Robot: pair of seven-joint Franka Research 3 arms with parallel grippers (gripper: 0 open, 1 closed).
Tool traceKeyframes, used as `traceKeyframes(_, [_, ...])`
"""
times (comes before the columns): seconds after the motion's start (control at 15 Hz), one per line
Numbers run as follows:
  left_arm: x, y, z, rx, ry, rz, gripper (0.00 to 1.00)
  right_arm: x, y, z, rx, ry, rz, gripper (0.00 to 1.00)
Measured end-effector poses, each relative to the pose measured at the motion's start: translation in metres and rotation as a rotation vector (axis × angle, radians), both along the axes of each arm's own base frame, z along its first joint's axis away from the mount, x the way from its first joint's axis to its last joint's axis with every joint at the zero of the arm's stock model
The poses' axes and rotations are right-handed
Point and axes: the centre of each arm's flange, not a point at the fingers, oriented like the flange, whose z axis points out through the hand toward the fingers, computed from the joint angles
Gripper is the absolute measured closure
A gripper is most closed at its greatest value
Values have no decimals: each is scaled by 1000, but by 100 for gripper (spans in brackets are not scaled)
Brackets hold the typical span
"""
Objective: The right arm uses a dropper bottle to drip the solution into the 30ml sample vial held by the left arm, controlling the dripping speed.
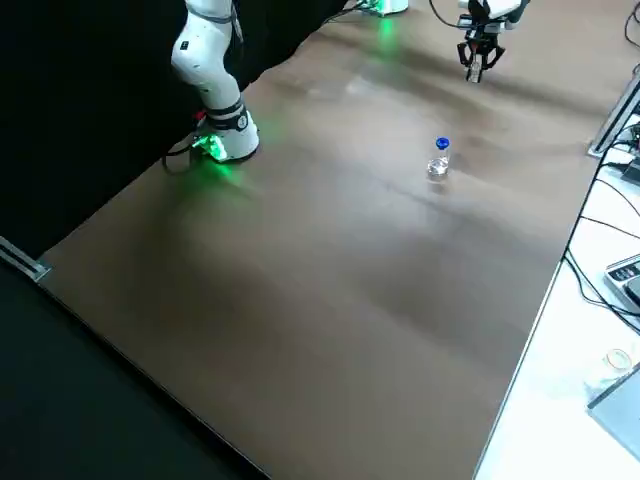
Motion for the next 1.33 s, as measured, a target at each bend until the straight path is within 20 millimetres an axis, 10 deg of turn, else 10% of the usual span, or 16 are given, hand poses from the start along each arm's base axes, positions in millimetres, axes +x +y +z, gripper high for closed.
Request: traceKeyframes(1.33, [0,0,0,0,0,0,69,5,-1,-8,0,-9,1,96])
